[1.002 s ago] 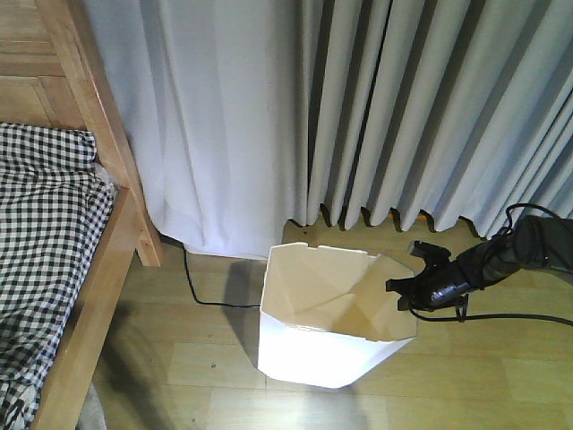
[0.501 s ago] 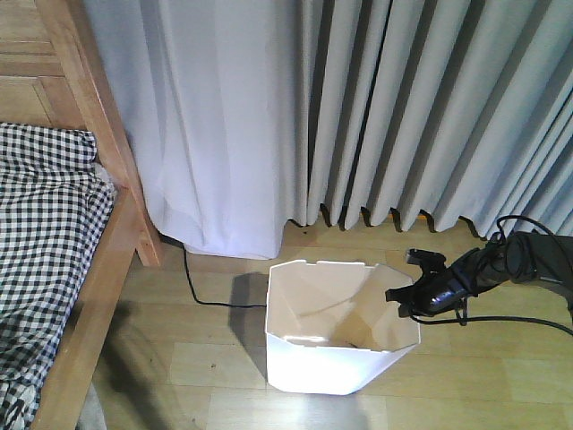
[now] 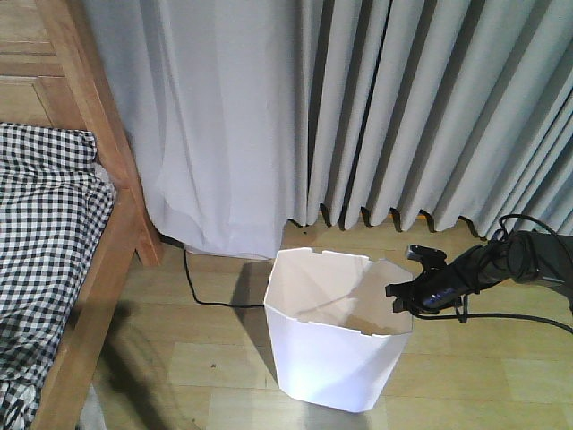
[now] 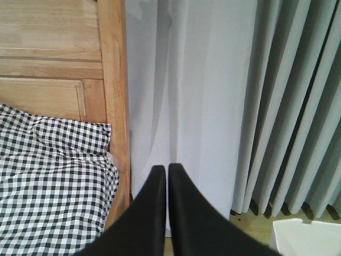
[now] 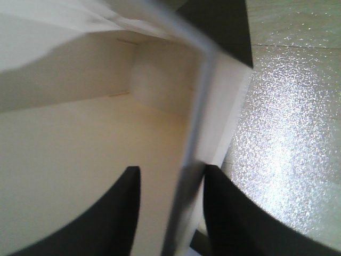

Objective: Move trash bin to bedside with robot
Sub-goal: 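Lower the bin to the floor beside the bed with the right gripper, then open the right gripper and withdraw it from the bin rim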

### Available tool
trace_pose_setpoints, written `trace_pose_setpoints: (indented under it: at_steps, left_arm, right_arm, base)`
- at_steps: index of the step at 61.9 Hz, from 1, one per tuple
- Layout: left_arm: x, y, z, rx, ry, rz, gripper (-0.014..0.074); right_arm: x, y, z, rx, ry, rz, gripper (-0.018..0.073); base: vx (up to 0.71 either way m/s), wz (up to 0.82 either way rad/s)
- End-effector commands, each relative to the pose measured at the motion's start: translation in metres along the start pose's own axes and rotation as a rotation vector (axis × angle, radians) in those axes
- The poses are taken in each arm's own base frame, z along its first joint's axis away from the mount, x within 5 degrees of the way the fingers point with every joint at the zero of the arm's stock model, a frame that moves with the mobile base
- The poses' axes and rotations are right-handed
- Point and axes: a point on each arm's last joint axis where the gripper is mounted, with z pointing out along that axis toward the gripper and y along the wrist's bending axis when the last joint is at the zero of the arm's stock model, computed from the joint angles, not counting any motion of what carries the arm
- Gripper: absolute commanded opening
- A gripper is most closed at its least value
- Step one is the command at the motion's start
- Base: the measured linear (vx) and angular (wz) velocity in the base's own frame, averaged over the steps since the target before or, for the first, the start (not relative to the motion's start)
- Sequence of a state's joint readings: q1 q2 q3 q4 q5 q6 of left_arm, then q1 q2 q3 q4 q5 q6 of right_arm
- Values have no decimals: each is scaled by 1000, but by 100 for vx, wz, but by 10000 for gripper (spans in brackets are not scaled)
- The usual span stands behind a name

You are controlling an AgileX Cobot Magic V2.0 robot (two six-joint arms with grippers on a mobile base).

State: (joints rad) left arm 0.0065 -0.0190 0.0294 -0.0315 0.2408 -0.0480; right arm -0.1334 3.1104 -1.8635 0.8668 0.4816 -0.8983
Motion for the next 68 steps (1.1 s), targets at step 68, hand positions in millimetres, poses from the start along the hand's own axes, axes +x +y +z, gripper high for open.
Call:
trace_pose_setpoints:
  at_steps: [68]
  left_arm:
    - [3,0,2,6,-50,-12,-6]
  right_arm:
    - [-45,-2,-124,224,-76,67,349]
  base:
    - [0,0]
